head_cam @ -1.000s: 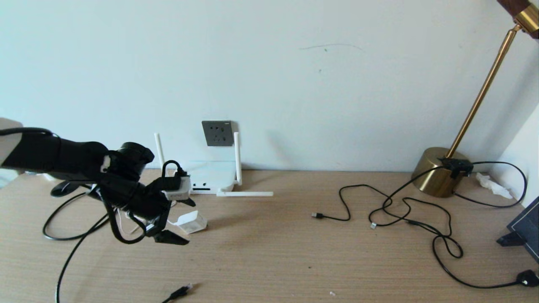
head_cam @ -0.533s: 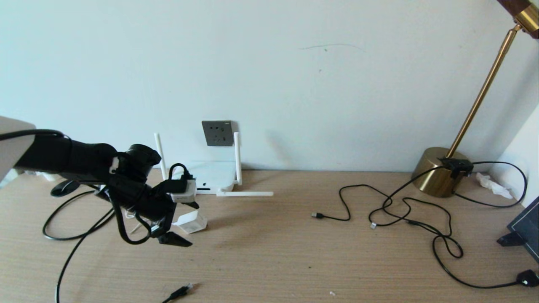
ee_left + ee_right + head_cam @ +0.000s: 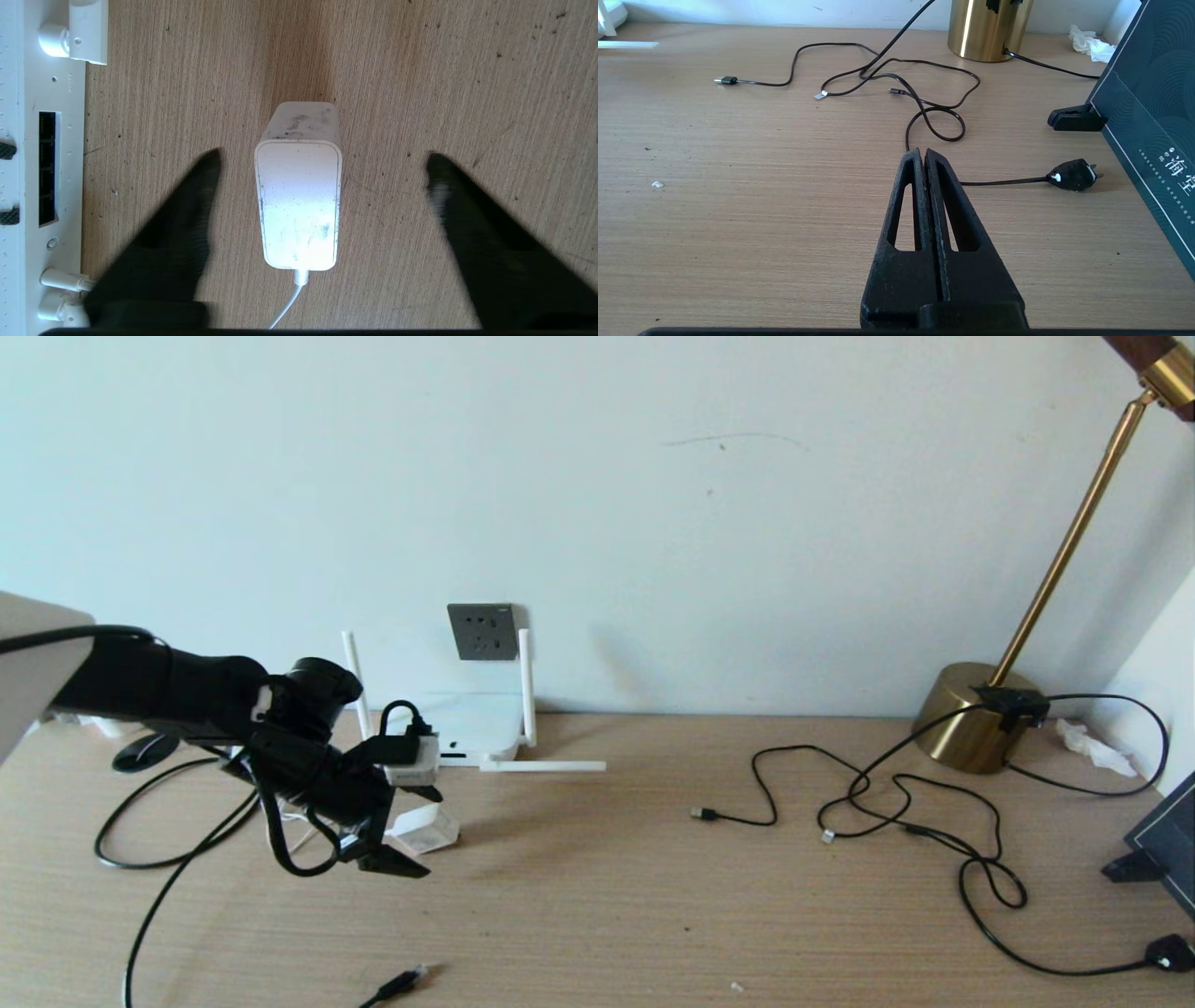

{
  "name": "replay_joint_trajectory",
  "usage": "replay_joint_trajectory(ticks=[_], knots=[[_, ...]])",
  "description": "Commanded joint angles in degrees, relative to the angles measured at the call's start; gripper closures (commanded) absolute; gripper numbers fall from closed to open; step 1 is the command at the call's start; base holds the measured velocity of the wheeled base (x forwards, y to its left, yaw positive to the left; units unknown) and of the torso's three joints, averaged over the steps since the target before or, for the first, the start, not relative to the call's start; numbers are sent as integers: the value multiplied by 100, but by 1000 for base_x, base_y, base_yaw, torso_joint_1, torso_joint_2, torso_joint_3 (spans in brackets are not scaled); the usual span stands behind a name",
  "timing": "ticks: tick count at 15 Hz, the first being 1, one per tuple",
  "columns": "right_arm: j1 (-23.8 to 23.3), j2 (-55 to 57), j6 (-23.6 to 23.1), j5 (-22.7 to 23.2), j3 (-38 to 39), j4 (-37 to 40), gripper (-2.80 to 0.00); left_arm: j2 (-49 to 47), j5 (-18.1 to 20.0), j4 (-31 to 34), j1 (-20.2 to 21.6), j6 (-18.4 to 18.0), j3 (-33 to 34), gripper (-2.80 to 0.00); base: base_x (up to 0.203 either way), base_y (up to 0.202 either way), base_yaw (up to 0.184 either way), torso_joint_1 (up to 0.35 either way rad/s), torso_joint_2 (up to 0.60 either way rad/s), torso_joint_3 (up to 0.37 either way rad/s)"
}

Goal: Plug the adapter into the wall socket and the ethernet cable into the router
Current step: Pick up plug

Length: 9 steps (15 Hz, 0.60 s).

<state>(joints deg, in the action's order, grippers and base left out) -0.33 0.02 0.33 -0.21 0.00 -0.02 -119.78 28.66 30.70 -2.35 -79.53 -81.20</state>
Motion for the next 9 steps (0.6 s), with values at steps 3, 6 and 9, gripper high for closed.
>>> replay_joint_trajectory(ticks=[3, 6, 9], knots=[[-2, -2, 2, -5, 0, -6, 0, -19, 17, -2, -20, -36, -10, 0, 0, 0, 0, 0, 0, 0], [-2, -2, 2, 1, 0, -4, 0, -49, 17, -2, -20, -45, -10, 0, 0, 0, 0, 0, 0, 0], [-2, -2, 2, -5, 0, -6, 0, -106, 10, -58, -20, -53, 24, 0, 0, 0, 0, 0, 0, 0]])
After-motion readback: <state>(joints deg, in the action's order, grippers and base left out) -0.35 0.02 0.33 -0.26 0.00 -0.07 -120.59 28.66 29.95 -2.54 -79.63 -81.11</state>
